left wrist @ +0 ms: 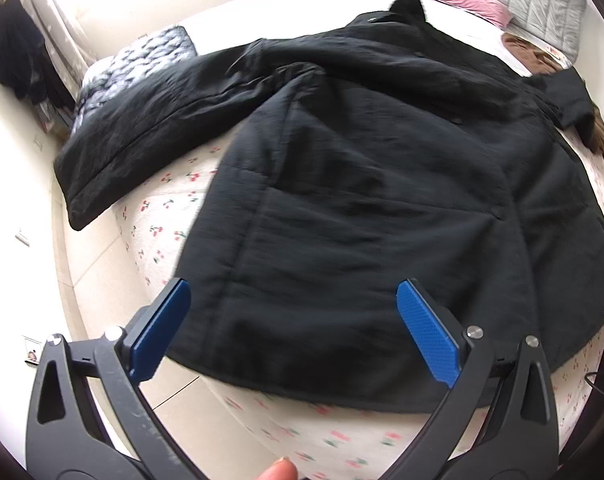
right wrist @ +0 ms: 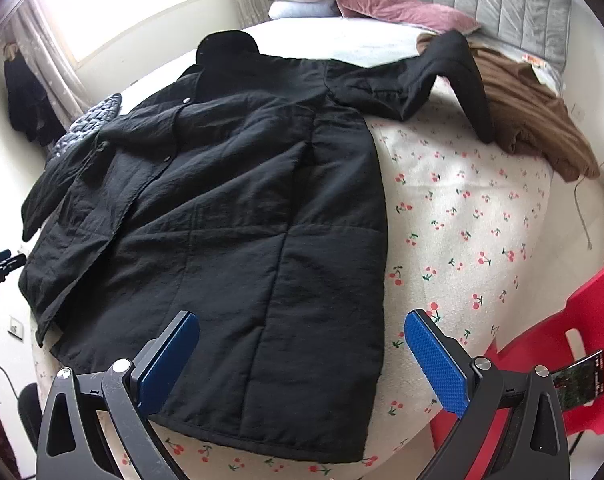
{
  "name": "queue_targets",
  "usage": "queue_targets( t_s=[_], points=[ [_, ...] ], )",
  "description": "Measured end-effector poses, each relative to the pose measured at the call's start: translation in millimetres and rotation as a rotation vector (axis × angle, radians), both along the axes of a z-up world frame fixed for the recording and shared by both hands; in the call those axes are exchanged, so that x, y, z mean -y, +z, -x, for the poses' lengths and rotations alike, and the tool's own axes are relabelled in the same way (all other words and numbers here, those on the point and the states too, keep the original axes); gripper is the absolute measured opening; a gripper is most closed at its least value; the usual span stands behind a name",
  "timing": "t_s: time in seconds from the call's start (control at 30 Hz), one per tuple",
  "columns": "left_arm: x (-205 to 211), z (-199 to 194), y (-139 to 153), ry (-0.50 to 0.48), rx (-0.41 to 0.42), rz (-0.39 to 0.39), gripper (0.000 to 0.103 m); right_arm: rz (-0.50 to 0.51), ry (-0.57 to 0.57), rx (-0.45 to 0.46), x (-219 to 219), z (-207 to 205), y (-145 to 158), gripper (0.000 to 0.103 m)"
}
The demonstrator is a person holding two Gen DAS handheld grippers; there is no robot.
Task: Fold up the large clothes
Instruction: 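Grasp the black coat hem with both grippers and lift it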
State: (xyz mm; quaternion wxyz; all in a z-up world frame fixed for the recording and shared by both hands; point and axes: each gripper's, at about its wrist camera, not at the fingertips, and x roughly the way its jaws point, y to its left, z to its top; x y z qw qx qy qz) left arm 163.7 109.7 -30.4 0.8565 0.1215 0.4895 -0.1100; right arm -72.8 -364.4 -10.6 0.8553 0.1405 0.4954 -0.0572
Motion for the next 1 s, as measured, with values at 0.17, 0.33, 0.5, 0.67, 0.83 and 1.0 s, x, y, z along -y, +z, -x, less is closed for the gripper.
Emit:
queue_targets(
  t_s=[0.17,0.33,0.5,0.67,0.83,1.0],
  points=[
    [-56,-58,-30,0.045,-0.061,0.141,0.100,-0.187,-0.048,-0.043,44,-11,-34,0.103],
    [-78,-77,-61,0.078,-0.191,0.322,0.079,-0.309,-0.042,-0.093,48,-21,-67,0.103],
    [-67,-54,-58,0.011,-0.198,0.363,0.060,-0.355,-0.025,-0.067,37,-10,-67,0.103],
    [-60,-28,-56,0.012,-0.285,0.414,0.021,-0.491,0.016,-0.043,21,5,-66,0.054],
    [-51,7,-11,-0.003,-0.290,0.550,0.012,-0.455,0.021,0.052,26,17,-23,0.014],
    [-42,59,35,-0.087,-0.285,0.647,0.011,-0.331,-0.023,0.154,48,35,38,0.014]
  ],
)
